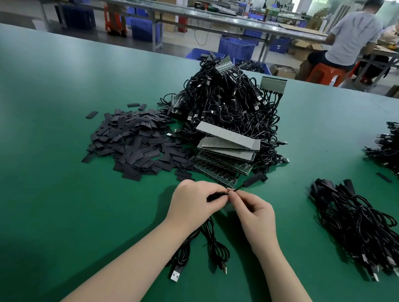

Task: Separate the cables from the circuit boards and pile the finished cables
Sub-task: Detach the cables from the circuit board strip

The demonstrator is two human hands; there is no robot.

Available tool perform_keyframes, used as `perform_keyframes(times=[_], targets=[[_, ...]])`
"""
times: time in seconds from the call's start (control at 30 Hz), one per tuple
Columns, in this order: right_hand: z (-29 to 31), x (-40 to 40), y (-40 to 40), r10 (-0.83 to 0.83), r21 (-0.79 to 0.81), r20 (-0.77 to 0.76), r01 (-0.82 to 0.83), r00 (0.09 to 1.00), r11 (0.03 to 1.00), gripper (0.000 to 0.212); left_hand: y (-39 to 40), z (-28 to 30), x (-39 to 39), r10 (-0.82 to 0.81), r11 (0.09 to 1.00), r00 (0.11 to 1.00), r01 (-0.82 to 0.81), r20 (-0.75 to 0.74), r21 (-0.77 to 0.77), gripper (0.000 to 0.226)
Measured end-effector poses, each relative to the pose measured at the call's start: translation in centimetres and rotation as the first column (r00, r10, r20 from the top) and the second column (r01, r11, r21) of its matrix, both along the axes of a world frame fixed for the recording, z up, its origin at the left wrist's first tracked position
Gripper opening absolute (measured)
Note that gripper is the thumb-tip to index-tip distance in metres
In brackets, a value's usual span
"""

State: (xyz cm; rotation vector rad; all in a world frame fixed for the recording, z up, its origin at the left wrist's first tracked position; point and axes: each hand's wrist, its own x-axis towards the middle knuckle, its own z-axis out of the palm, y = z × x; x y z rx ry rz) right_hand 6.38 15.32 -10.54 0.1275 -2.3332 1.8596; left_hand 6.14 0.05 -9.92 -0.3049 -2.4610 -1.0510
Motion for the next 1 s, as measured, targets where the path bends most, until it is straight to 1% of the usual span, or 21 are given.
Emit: perform_keyframes(times=[0.1, 0.17, 0.23, 0.3, 0.37, 0.4, 0.43, 0.47, 0.5, 0.53, 0.57, 0.6, 0.63, 0.67, 0.73, 0.77, 0.8, 0.83, 0.93, 0.97, 1.0], targets=[[0.2, 0.1, 0.1, -0.02, -0.043, -0.027, 0.019, 0.999, 0.999, 0.023, -0.2, 0.1, -0.1, -0.047, 0.999, 0.999, 0.047, 0.018, 0.022, 0.019], [0.3, 0.1, 0.3, -0.098, -0.141, -0.018, 0.095, 0.995, 0.986, 0.022, -0.1, 0.3, -0.2, -0.056, 0.998, 0.998, 0.056, -0.001, 0.02, 0.035], [0.8, -0.2, 1.0, -0.194, -0.352, 0.069, 0.206, 0.979, 0.913, 0.019, -0.1, 0.4, -0.3, -0.023, 1.0, 1.0, 0.023, -0.011, 0.021, 0.047], [1.8, -0.8, 2.3, -0.236, -0.513, 0.143, 0.276, 0.961, 0.813, 0.016, -0.3, 0.3, -0.4, 0.02, 0.999, 1.0, -0.021, 0.015, 0.038, 0.045], [3.5, -1.4, 4.1, -0.303, -0.584, 0.107, 0.306, 0.947, 0.751, 0.015, -0.5, 0.1, -0.6, 0.047, 0.997, 0.997, -0.05, 0.056, 0.058, 0.04], [4.5, -1.6, 5.4, -0.364, -0.588, 0.068, 0.332, 0.929, 0.738, 0.016, -0.5, 0.0, -0.6, 0.048, 0.996, 0.996, -0.053, 0.07, 0.067, 0.038], [5.6, -1.8, 6.8, -0.432, -0.557, 0.025, 0.371, 0.902, 0.743, 0.017, -0.5, 0.1, -0.6, 0.045, 0.996, 0.996, -0.05, 0.077, 0.072, 0.038], [6.7, -1.9, 8.4, -0.493, -0.484, -0.024, 0.421, 0.87, 0.767, 0.017, -0.4, 0.1, -0.5, 0.041, 0.996, 0.996, -0.047, 0.078, 0.073, 0.038], [7.8, -1.9, 10.1, -0.541, -0.371, -0.081, 0.478, 0.837, 0.796, 0.016, -0.4, 0.2, -0.4, 0.041, 0.996, 0.996, -0.046, 0.075, 0.071, 0.038], [8.7, -2.0, 11.9, -0.574, -0.214, -0.144, 0.542, 0.806, 0.813, 0.016, -0.3, 0.2, -0.4, 0.045, 0.996, 0.997, -0.05, 0.07, 0.07, 0.037], [9.5, -2.1, 13.5, -0.587, -0.018, -0.205, 0.597, 0.783, 0.802, 0.02, -0.3, 0.1, -0.4, 0.052, 0.996, 0.996, -0.057, 0.068, 0.071, 0.035], [10.1, -2.4, 15.1, -0.582, 0.197, -0.251, 0.629, 0.774, 0.752, 0.024, -0.4, 0.0, -0.5, 0.061, 0.995, 0.996, -0.067, 0.07, 0.074, 0.032], [10.4, -2.6, 16.5, -0.566, 0.394, -0.272, 0.627, 0.778, 0.672, 0.028, -0.4, -0.1, -0.6, 0.073, 0.994, 0.994, -0.079, 0.079, 0.08, 0.03], [10.3, -2.9, 17.7, -0.554, 0.55, -0.268, 0.597, 0.789, 0.584, 0.03, -0.4, -0.1, -0.6, 0.085, 0.992, 0.992, -0.094, 0.091, 0.088, 0.029], [9.4, -3.2, 19.0, -0.557, 0.746, -0.214, 0.502, 0.802, 0.436, 0.029, -0.5, -0.2, -0.6, 0.109, 0.987, 0.988, -0.121, 0.113, 0.106, 0.028], [8.6, -3.1, 19.4, -0.566, 0.81, -0.175, 0.445, 0.806, 0.383, 0.028, -0.5, -0.2, -0.6, 0.117, 0.985, 0.986, -0.13, 0.119, 0.11, 0.029], [7.7, -3.0, 19.7, -0.574, 0.851, -0.134, 0.39, 0.808, 0.352, 0.028, -0.5, -0.2, -0.6, 0.12, 0.985, 0.985, -0.133, 0.12, 0.11, 0.029], [6.9, -2.9, 20.0, -0.583, 0.869, -0.099, 0.355, 0.807, 0.344, 0.029, -0.5, -0.2, -0.6, 0.121, 0.985, 0.985, -0.134, 0.12, 0.108, 0.029], [5.7, -2.8, 20.5, -0.615, 0.843, -0.035, 0.354, 0.788, 0.406, 0.033, -0.5, -0.3, -0.7, 0.127, 0.984, 0.984, -0.141, 0.125, 0.106, 0.029], [5.7, -2.9, 20.4, -0.626, 0.847, -0.034, 0.355, 0.779, 0.396, 0.033, -0.5, -0.3, -0.7, 0.127, 0.984, 0.983, -0.142, 0.133, 0.11, 0.029], [5.9, -3.0, 20.1, -0.634, 0.867, -0.066, 0.359, 0.77, 0.346, 0.033, -0.5, -0.4, -0.8, 0.127, 0.983, 0.981, -0.144, 0.145, 0.117, 0.029]])
